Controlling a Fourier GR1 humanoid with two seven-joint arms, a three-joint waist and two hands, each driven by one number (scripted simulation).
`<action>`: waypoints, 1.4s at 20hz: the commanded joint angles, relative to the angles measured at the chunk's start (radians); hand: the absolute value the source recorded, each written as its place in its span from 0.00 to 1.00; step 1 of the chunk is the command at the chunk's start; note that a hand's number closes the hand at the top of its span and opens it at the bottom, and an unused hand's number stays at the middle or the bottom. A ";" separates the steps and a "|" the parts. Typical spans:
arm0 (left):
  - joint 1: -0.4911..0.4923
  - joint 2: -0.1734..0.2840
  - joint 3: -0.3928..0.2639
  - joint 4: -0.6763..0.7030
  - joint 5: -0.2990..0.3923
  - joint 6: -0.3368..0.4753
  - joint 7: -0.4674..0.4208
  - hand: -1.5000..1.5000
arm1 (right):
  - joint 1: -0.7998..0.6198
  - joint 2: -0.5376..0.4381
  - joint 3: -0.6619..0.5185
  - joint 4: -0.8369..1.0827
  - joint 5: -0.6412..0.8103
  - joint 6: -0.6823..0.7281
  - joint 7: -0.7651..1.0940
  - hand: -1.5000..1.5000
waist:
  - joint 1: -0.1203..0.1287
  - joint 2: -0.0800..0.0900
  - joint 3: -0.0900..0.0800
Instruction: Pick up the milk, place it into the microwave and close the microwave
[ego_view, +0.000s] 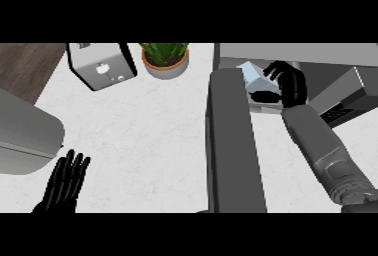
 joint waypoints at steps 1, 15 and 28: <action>0.026 0.014 -0.015 0.021 -0.049 0.004 -0.012 0.00 | -0.017 -0.040 -0.018 0.030 0.003 -0.092 0.019 1.00 | 0.021 0.009 0.001; -0.044 0.000 -0.039 0.010 -0.102 0.037 0.031 0.00 | -0.060 -0.039 0.052 0.111 0.094 -0.139 0.070 0.00 | 0.044 0.023 0.003; -0.056 -0.028 -0.075 0.033 -0.112 0.019 0.006 0.00 | -0.027 0.010 -0.042 0.053 -0.005 0.085 -0.086 0.00 | 0.017 0.009 0.003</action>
